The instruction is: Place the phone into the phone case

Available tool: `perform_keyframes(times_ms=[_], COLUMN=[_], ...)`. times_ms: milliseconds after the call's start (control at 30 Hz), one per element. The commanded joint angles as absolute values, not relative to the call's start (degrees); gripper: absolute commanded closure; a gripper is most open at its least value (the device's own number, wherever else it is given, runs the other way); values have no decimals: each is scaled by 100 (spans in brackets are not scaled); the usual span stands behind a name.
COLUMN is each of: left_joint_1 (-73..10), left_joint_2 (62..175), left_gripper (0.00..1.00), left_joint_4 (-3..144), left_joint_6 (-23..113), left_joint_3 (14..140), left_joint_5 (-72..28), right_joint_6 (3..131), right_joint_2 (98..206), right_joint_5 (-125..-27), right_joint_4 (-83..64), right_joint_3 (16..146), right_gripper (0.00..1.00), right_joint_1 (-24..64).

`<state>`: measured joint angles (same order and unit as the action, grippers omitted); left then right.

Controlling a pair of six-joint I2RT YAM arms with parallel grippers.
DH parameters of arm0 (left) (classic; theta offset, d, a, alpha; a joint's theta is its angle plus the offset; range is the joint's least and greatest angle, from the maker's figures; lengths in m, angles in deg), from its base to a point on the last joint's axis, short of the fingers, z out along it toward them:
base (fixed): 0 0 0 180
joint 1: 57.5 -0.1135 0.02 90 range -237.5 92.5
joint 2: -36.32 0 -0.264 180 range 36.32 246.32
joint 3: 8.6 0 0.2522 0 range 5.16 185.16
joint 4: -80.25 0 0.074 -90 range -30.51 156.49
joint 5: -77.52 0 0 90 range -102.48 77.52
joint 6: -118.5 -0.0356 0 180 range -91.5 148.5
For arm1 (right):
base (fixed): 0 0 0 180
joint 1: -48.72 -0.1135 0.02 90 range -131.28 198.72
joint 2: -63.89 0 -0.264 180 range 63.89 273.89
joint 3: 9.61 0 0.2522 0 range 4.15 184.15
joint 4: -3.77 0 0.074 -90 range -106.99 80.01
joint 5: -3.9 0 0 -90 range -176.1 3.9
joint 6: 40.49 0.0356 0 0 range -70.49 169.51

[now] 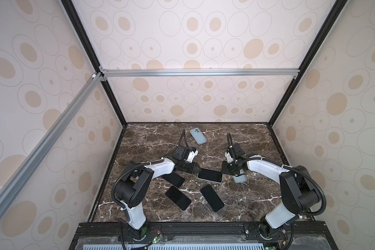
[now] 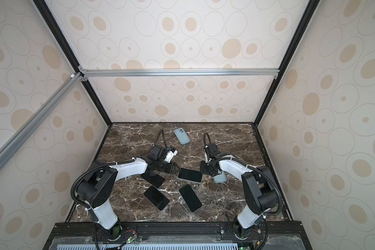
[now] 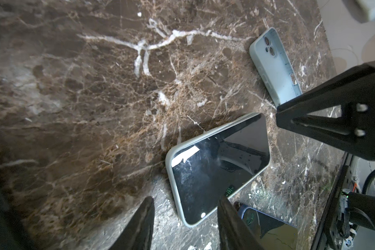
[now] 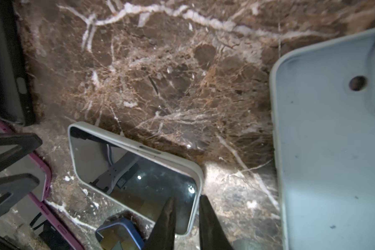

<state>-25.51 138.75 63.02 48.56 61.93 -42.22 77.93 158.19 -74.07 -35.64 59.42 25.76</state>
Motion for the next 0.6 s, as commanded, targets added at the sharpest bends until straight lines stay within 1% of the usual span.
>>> perform_keyframes(times_ms=[0,167,567], left_joint_1=[-2524,-2523,-2502], left_joint_2=[14022,14192,14491], left_gripper=[52,54,61], left_joint_4=[6335,6394,6342], left_joint_6=[4876,4962,4928], left_joint_3=[6409,6422,6488], left_joint_5=[-4363,-4549,-4484], right_joint_6=[7771,7769,7716], right_joint_2=[15983,16074,16474], right_joint_5=[-7389,-7336,-7468], right_joint_4=[-3551,-3511,-3542], right_joint_3=[5971,5978,5933], right_gripper=[80,82,86], right_joint_1=[2586,2586,2587])
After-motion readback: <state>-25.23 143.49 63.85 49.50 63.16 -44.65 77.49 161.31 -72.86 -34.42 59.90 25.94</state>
